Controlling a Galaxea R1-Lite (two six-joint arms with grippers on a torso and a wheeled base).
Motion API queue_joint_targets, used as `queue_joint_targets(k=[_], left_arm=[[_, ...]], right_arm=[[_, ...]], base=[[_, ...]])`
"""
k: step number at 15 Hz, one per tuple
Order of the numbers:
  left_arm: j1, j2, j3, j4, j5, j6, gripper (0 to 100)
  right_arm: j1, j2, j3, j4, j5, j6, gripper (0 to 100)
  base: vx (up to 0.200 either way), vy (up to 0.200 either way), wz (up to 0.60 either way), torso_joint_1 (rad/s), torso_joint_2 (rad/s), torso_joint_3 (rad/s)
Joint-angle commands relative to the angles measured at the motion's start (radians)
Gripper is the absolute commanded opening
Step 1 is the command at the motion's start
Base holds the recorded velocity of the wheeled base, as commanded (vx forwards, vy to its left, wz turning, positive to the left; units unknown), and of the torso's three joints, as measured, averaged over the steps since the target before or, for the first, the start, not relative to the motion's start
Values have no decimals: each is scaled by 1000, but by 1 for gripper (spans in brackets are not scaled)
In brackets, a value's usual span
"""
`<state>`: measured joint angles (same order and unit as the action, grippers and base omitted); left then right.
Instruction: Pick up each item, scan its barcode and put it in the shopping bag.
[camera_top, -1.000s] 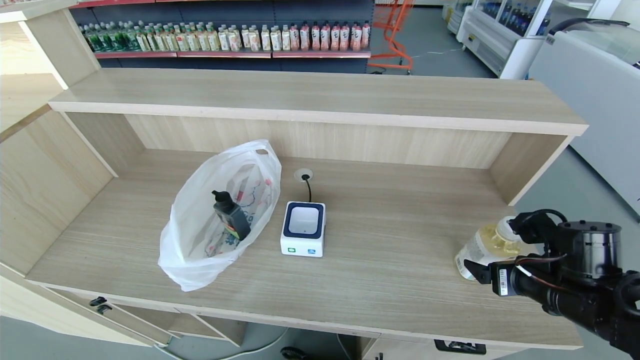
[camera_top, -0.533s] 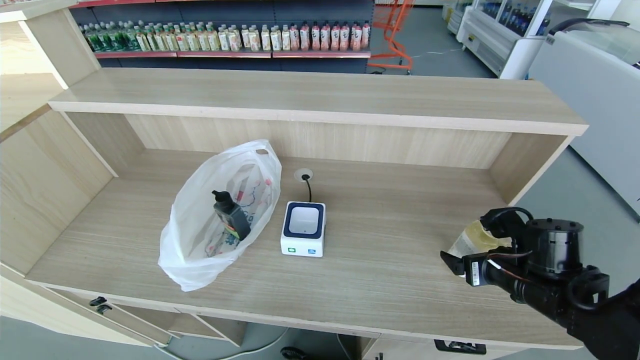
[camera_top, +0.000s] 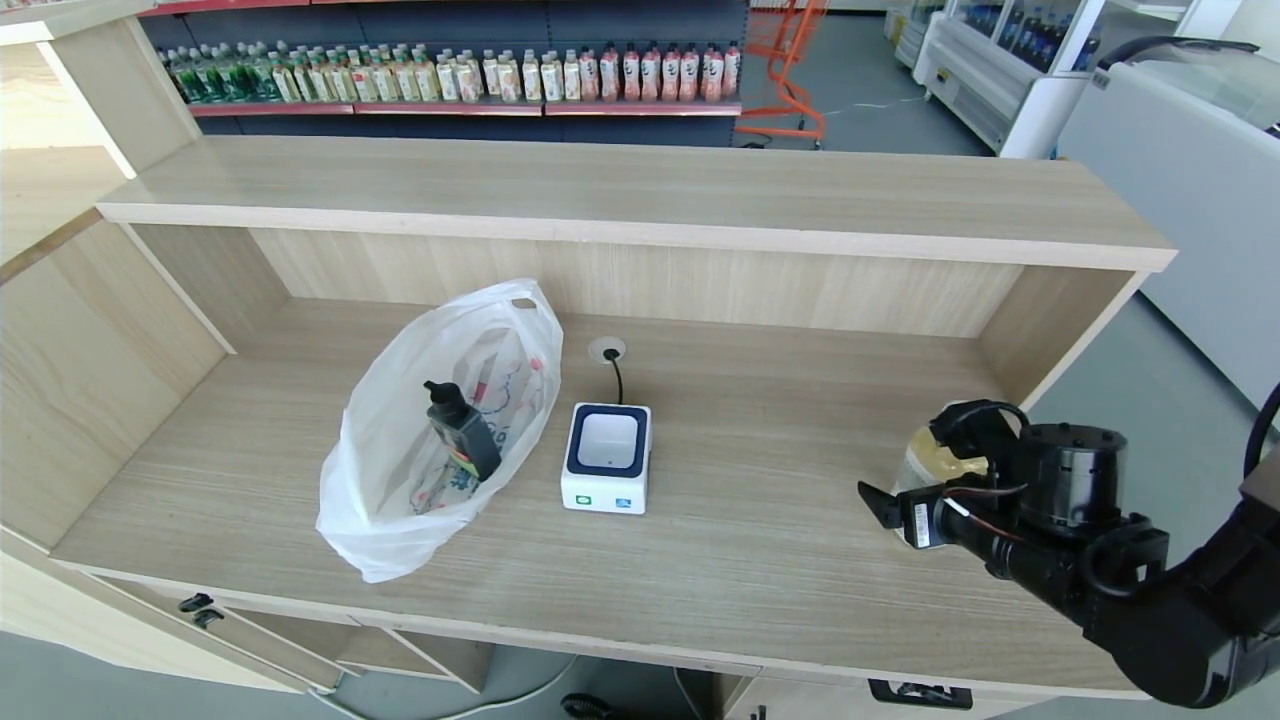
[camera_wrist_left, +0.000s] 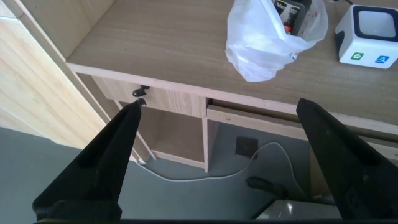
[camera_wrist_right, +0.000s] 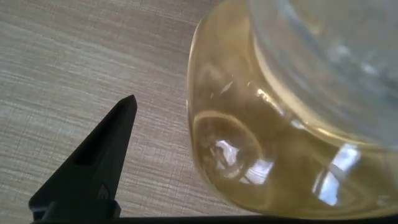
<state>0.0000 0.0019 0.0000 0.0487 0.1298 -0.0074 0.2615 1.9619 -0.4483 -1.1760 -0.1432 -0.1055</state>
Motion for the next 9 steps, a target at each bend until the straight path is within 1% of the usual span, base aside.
queue_joint_targets(k=[1, 2, 5, 9], left_arm=[[0, 0, 0, 0, 1, 0, 100], [0, 0, 0, 0, 1, 0, 100], [0, 0, 0, 0, 1, 0, 100], [0, 0, 0, 0, 1, 0, 100]], right_arm=[[2, 22, -7, -8, 7, 0, 100], [2, 29, -10, -14, 13, 1, 0], [-2, 45, -46, -16, 11, -10, 0], [1, 55, -76, -45, 27, -82, 0]], base=[[0, 0, 0, 0, 0, 0], [0, 0, 0, 0, 0, 0], [0, 0, 0, 0, 0, 0], [0, 0, 0, 0, 0, 0]])
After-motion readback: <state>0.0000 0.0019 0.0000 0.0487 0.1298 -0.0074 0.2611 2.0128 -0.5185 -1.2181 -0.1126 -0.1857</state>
